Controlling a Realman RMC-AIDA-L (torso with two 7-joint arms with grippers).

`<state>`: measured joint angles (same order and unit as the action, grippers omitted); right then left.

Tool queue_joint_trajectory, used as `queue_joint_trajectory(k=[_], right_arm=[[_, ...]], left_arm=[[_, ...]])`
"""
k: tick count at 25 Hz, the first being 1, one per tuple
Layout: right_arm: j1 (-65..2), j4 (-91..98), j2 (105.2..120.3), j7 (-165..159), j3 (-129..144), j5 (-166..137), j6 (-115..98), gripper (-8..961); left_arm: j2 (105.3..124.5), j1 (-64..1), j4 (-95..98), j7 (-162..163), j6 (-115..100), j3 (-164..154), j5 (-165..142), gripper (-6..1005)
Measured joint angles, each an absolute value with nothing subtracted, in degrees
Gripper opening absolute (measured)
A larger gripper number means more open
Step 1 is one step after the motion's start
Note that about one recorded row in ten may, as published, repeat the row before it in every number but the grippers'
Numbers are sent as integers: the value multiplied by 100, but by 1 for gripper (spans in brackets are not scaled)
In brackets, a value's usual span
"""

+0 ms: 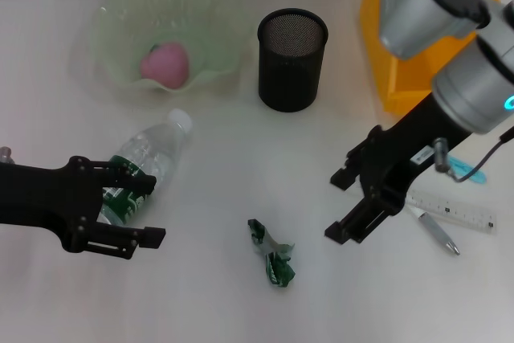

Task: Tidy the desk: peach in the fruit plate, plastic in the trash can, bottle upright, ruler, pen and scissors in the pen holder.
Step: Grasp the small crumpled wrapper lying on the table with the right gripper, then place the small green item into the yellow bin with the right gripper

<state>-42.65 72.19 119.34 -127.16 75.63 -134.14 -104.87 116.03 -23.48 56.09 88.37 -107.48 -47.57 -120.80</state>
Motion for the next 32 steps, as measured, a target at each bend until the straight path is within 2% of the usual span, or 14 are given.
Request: queue_joint_trajectory(k=[16, 27, 32], right_arm=[[-4252, 5823, 11968, -12256, 9524, -12259, -8345, 804], [-4221, 5574, 11981, -12272, 9957, -12060, -7738, 624], [-4178, 5563, 11981, -12263, 9937, -12058, -7703, 419]], left_arm=[[11584, -2431, 5607, 8850, -10708, -4720, -12230, 827], [11589, -2434, 5547, 8851, -10603, -4733, -12370, 825], [11597, -2439, 5521, 8851, -10558, -4746, -12376, 824]])
